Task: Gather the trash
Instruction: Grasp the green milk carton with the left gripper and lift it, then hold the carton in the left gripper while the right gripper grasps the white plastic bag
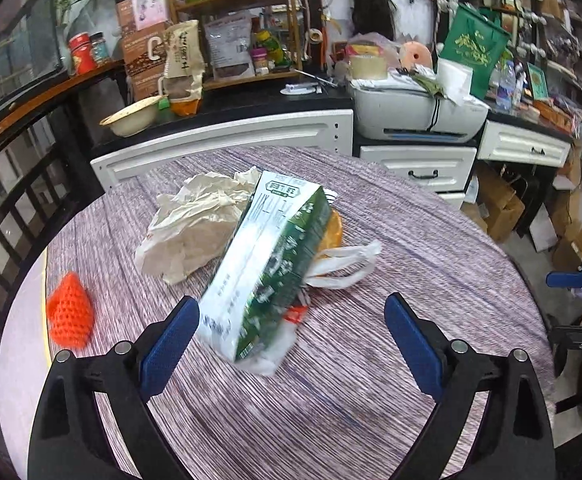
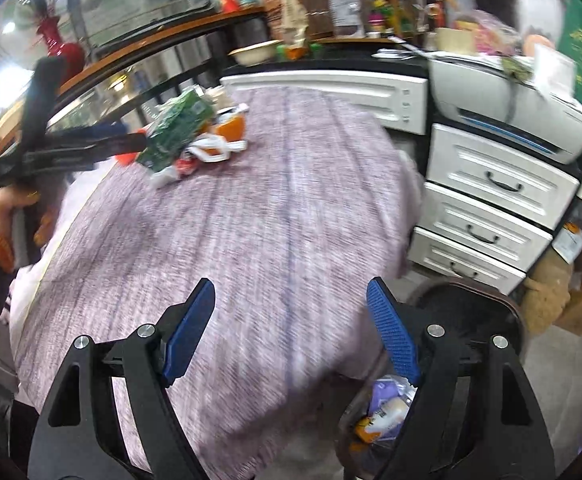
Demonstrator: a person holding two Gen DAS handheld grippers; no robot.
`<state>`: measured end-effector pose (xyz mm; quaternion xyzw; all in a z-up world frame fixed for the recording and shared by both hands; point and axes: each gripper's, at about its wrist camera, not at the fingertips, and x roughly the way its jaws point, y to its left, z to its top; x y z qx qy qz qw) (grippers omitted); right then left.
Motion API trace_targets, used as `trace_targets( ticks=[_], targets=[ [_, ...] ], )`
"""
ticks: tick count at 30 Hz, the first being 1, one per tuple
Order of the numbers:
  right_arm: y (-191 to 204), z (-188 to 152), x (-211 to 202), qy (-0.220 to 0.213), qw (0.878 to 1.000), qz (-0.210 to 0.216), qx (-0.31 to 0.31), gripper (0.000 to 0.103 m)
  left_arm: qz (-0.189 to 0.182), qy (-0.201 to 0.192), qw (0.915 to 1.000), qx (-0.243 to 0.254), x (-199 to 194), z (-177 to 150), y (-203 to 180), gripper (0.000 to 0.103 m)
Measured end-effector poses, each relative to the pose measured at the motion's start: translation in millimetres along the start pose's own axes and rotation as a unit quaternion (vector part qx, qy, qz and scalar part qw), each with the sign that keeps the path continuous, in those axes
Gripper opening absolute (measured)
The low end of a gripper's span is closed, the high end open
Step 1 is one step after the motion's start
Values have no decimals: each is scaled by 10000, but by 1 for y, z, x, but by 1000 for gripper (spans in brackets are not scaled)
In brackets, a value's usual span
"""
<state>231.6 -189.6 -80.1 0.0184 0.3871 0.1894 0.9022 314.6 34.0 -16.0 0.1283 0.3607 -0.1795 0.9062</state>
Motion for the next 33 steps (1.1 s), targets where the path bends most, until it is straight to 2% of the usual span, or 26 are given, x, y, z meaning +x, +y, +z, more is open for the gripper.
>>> trace_targets(
  ticks=[5, 8, 11, 16, 18, 21, 25, 28, 33],
  targets=[
    [18, 11, 18, 91, 9997, 49, -229, 78, -82, 123, 9990, 430, 20, 10, 9, 90],
    [24, 14, 31, 226, 9993, 58, -287, 78, -253, 244, 9977, 588, 32, 16, 12, 81],
    [26, 18, 39, 285, 9991, 51, -320, 78, -255, 366, 9963, 729, 45, 18, 11, 71],
    [31, 25, 45, 293, 9989, 30, -356, 78, -246, 157, 9975, 648, 41, 15, 12, 55],
    [33, 27, 48, 305, 9988, 57, -372, 78, -270, 42, 9982, 529, 33, 14, 13, 50],
    [40, 32, 49, 265, 9987, 127, -419, 78, -300, -253, 9989, 272, 15, 9, 15, 50],
    [56, 42, 51, 182, 9980, 282, -541, 78, -281, -598, 9973, -309, -13, -4, 23, 50],
    [74, 52, 55, 137, 9964, 380, -743, 78, -216, -677, 9941, -817, -28, -20, 32, 50],
    [101, 67, 69, 116, 9933, 500, -1037, 78, 103, -711, 9882, -1353, -54, -50, 39, 50]
  ],
)
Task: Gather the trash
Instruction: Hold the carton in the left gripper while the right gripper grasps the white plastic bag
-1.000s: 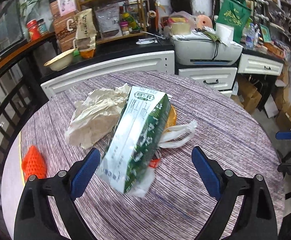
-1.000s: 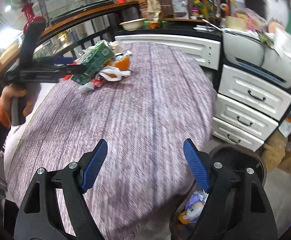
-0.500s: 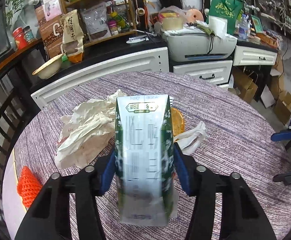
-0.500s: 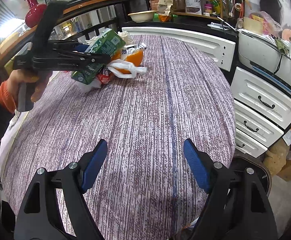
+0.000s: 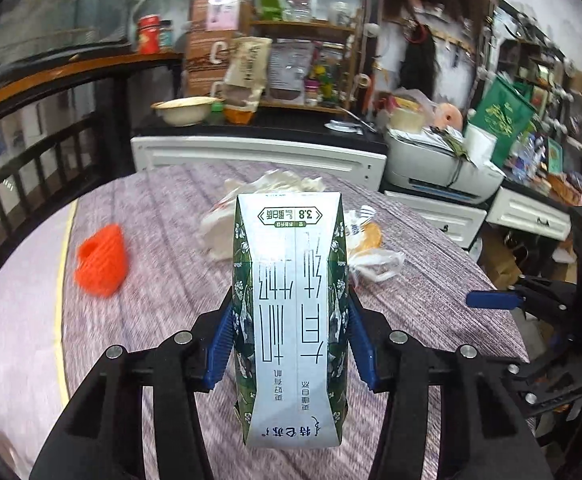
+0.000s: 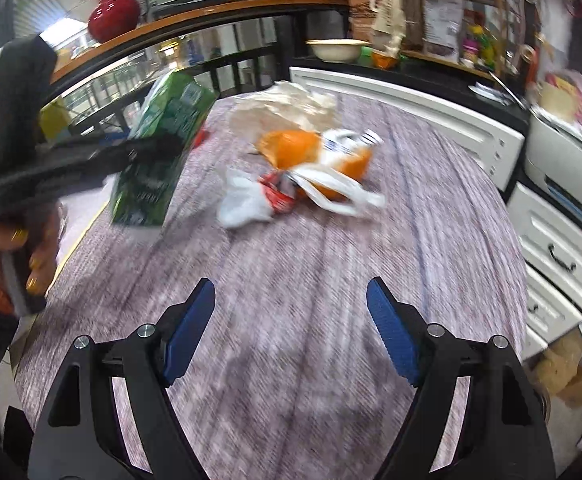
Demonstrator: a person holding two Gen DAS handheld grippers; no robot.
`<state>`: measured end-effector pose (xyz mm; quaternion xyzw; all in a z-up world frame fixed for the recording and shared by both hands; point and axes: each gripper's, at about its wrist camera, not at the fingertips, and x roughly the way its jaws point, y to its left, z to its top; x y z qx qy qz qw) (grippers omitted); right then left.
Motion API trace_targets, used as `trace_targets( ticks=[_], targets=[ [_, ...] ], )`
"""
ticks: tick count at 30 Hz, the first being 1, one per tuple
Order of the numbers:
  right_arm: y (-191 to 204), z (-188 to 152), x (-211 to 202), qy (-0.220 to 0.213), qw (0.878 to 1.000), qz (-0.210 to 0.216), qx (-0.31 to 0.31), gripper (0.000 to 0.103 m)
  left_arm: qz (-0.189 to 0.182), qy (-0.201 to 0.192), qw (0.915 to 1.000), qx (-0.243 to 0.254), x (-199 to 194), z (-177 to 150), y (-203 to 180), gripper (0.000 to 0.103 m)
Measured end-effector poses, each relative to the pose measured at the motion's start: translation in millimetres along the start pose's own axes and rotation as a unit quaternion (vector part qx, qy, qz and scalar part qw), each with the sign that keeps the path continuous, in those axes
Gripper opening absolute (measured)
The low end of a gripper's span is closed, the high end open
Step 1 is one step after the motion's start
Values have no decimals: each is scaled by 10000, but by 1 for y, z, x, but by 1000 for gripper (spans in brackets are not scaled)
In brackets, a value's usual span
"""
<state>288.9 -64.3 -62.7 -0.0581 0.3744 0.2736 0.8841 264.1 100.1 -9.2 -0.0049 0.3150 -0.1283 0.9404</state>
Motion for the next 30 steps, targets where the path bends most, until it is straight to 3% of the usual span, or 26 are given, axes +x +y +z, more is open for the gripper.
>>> trace_targets(
  ticks=[7, 13, 20, 22, 23, 25, 26, 30],
  targets=[
    [25, 23, 34, 217, 9993, 308, -34, 77, 236, -161, 9989, -372, -25, -17, 18, 50],
    [45, 41, 68, 361, 9988, 78, -323, 74, 534, -238, 9975, -400, -34, -28, 22, 50],
    [52, 55, 107, 715, 9949, -448, -545, 63, 578, -167, 9968, -526, -30, -34, 26, 50],
    [52, 56, 117, 917, 9936, -414, -510, 47, 471, -121, 9970, -595, -29, -34, 28, 50],
    [53, 56, 118, 881, 9942, -368, -490, 45, 449, -111, 9971, -602, -29, -35, 28, 50],
    [53, 57, 119, 886, 9942, -348, -498, 20, 478, -96, 9973, -549, -29, -36, 27, 50],
    [52, 57, 119, 883, 9942, -373, -479, 14, 475, -99, 9974, -537, -29, -37, 26, 50],
    [47, 52, 113, 841, 9956, -246, -345, 1, 468, -105, 9977, -480, -32, -39, 23, 50]
  ],
)
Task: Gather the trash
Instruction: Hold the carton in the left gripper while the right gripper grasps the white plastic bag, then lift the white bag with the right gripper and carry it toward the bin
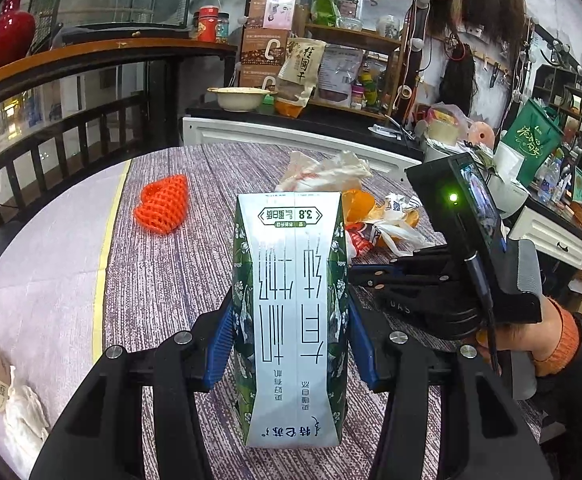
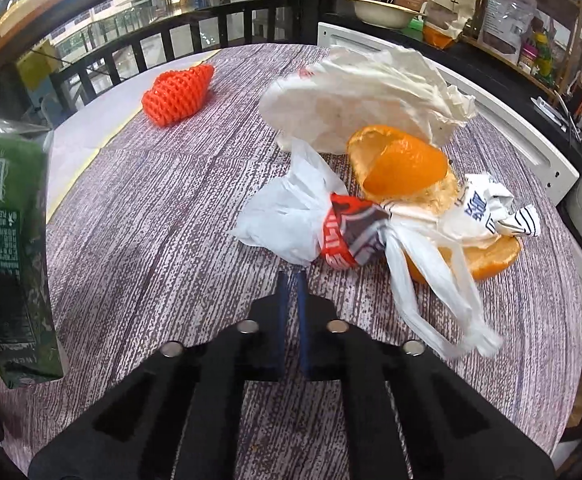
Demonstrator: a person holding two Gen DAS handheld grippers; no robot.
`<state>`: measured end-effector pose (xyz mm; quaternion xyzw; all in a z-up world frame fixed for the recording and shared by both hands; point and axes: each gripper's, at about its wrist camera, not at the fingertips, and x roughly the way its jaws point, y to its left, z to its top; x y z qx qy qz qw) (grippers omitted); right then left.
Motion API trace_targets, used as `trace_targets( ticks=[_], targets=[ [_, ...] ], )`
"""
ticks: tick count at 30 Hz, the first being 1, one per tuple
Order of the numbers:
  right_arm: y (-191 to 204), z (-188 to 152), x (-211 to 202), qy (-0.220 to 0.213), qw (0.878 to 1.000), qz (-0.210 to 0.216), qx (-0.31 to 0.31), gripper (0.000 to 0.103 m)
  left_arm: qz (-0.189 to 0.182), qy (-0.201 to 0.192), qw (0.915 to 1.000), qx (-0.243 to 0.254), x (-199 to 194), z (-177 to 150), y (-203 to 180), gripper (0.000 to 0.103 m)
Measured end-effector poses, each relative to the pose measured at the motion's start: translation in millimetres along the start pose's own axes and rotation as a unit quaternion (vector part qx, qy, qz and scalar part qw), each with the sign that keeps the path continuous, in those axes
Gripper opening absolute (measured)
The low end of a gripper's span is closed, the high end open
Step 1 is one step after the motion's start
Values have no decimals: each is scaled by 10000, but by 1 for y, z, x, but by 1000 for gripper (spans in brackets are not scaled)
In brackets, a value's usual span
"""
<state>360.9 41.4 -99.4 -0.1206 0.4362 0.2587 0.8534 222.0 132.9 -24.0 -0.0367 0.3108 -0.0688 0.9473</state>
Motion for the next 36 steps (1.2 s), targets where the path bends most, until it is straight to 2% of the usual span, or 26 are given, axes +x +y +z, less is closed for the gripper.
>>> trace_targets(
  ticks=[9, 12, 14, 15, 16, 17, 18, 23, 27, 29, 30, 33, 36],
  targets=[
    [-7, -26, -59, -606, 9974, 391, 32, 1, 57, 64, 10000, -45, -9, -8, -4, 50],
    [-9, -27, -68, -691, 9972, 259, -77, 2, 66, 75, 9999, -23, -9, -8, -7, 50],
    [-12, -23, -63, -666, 9975, 237, -87, 7, 35, 62, 10000, -39, -10, -8, -9, 50],
    [-12, -20, -58, -618, 9978, 242, -86, 17, 28, 40, 10000, -51, -12, -7, -10, 50],
    [-12, -16, -53, -541, 9982, 213, -117, 38, 26, 23, 10000, -54, -12, -7, -10, 50],
    [-11, -12, -47, -541, 9984, 81, -161, 49, 27, 16, 10000, -51, -13, -7, -11, 50],
    [-12, -10, -48, -657, 9976, -35, -201, 56, 32, 13, 10000, -53, -14, -7, -11, 50],
    [-13, 6, -42, -945, 9939, -408, -386, 56, 50, 64, 9999, -92, -14, -12, -8, 50],
    [-22, 16, -17, -569, 9958, -604, -398, 56, 6, 165, 9997, -178, -9, -17, -4, 50],
    [-24, 13, -10, -519, 9967, -533, -321, 34, -25, 191, 9996, -210, -8, -19, -3, 50],
    [-25, 12, -10, -504, 9976, -406, -263, 16, -34, 186, 9996, -214, -8, -20, -3, 50],
    [-31, 6, -19, -632, 9979, -167, 0, 11, -40, 176, 9997, -189, -9, -20, -5, 50],
    [-36, 2, -29, -630, 9975, 206, 233, 11, -56, 175, 9996, -195, -12, -21, -7, 50]
  ],
)
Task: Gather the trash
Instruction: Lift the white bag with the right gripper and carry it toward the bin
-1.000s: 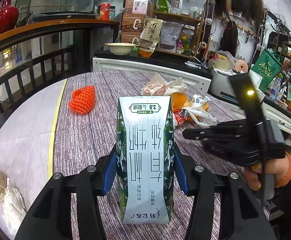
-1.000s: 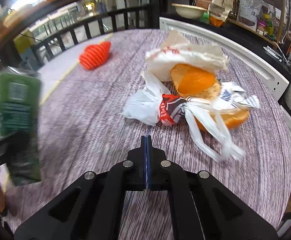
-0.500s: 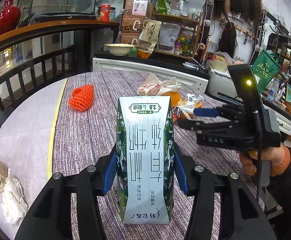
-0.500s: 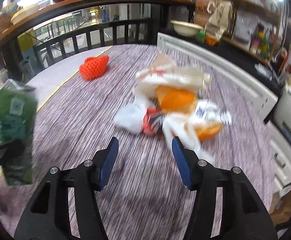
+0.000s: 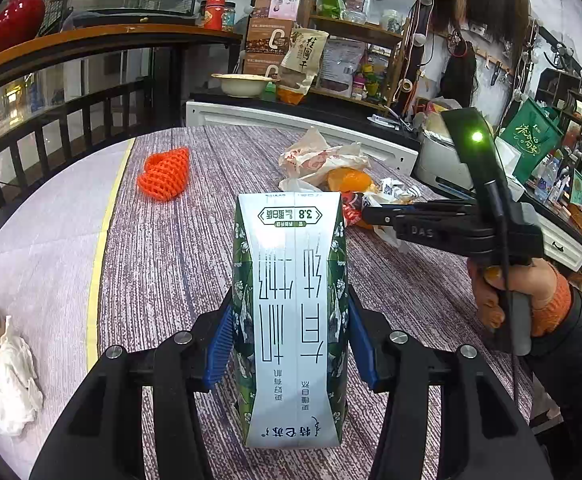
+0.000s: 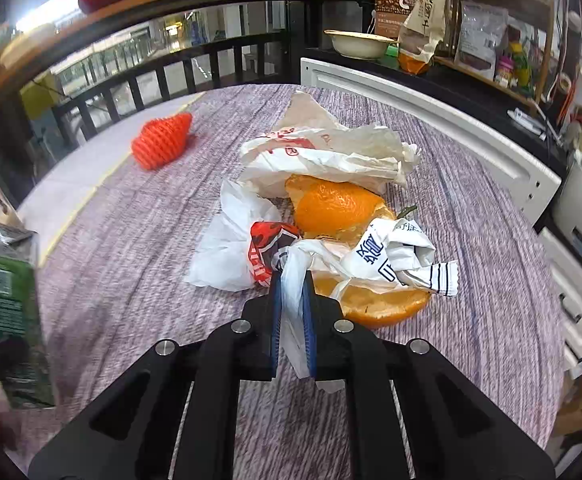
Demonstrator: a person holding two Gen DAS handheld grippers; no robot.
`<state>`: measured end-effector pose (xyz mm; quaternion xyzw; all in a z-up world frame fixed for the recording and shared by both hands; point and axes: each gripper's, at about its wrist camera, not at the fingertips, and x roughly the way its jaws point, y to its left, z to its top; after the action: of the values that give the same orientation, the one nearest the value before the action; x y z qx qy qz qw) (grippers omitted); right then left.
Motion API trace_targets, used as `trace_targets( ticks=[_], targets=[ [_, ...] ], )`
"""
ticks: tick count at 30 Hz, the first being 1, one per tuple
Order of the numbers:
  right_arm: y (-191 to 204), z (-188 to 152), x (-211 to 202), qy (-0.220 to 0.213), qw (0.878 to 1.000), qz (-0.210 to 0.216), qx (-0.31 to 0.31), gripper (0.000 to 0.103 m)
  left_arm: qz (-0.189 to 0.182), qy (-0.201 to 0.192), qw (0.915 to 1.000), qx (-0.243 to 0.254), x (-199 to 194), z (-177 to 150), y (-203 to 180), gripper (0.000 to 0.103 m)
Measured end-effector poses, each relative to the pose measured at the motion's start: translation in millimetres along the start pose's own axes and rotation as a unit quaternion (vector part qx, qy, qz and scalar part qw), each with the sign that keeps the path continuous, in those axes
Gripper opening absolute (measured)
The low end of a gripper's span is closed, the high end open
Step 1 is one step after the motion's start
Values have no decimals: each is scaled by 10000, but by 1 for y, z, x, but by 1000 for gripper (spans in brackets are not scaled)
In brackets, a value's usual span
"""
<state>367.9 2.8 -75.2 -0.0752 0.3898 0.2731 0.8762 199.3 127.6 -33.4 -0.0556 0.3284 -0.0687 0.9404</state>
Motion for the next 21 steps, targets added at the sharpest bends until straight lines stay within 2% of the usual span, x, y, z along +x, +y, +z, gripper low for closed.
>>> trace_targets(
  ticks=[11, 21],
  targets=[
    [12, -32, -66, -390, 9986, 332, 127, 9, -52, -41, 10000, -50, -11, -4, -9, 50],
    [6, -77, -126, -658, 9969, 386, 210, 9, -274, -45, 9995, 145, -22, -12, -46, 50]
  ],
)
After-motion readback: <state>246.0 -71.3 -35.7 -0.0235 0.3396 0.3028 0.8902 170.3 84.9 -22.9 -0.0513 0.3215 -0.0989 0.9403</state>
